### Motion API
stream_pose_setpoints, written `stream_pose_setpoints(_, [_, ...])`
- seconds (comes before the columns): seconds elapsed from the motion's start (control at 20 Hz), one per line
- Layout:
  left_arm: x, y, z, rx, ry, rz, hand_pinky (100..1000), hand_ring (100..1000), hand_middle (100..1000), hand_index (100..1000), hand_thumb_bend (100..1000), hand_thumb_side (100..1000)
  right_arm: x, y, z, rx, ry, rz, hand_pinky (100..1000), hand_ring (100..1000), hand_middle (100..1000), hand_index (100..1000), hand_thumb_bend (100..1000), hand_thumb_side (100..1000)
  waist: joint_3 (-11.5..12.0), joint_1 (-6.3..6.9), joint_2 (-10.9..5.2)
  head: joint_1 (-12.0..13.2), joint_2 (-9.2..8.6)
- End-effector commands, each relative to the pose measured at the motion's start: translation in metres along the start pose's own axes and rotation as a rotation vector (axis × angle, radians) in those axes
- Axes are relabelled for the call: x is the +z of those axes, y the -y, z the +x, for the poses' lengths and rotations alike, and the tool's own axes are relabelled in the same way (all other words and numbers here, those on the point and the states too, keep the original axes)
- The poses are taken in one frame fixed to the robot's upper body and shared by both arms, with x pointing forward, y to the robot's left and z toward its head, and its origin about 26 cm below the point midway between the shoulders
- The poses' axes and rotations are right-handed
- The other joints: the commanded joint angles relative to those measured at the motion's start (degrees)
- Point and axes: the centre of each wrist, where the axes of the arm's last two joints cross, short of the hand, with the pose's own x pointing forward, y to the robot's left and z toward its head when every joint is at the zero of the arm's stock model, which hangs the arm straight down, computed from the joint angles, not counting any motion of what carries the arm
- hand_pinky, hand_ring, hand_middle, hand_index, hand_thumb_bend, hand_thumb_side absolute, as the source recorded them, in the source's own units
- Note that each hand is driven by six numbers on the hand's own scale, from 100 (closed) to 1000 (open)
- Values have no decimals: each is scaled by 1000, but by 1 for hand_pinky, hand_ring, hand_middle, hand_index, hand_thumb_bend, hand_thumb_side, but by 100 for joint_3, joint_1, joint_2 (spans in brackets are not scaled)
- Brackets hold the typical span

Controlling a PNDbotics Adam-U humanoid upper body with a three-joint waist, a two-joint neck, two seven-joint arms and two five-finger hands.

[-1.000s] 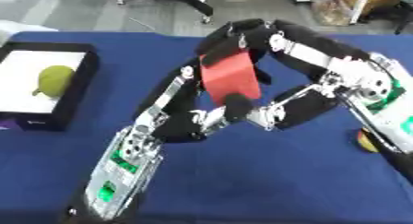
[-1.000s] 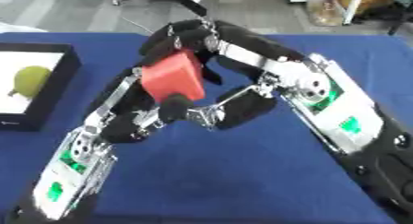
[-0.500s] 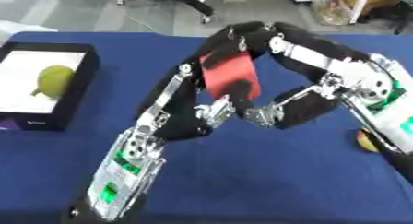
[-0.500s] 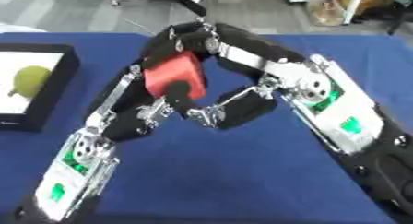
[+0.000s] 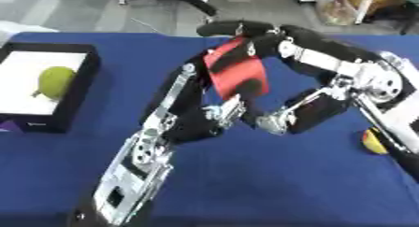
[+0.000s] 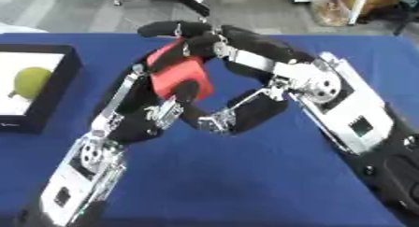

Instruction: Pick up the objects with one hand, pass them to the other hand, and then place them into the box on the other side of the table.

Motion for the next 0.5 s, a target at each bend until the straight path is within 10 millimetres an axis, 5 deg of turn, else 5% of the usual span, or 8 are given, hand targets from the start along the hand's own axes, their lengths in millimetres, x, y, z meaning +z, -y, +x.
stream_pose_setpoints(0.05, [-3, -13, 0, -44, -13, 59, 873, 688, 334, 552, 100, 401, -2, 16, 9, 39, 88, -15, 891, 1000, 1000, 932, 423, 482, -13, 2, -67, 44, -16])
stream_pose_setpoints(0.35, [-4, -37, -6, -179, -68, 162, 870, 694, 338, 558, 100, 392, 8, 40, 12, 60, 141, -129, 886, 999, 1000, 933, 430, 491, -33, 10, -104, 230, -16])
stream_pose_setpoints(0.4, [-4, -44, -6, -211, -76, 185, 869, 695, 338, 559, 100, 455, 11, 44, 12, 66, 138, -153, 884, 989, 1000, 932, 430, 488, -38, 14, -111, 297, -16])
stream_pose_setpoints(0.5, [-4, -57, -4, -271, -93, 229, 868, 694, 337, 559, 100, 383, 18, 49, 13, 77, 121, -193, 882, 986, 1000, 929, 429, 485, -40, 26, -122, 409, -16])
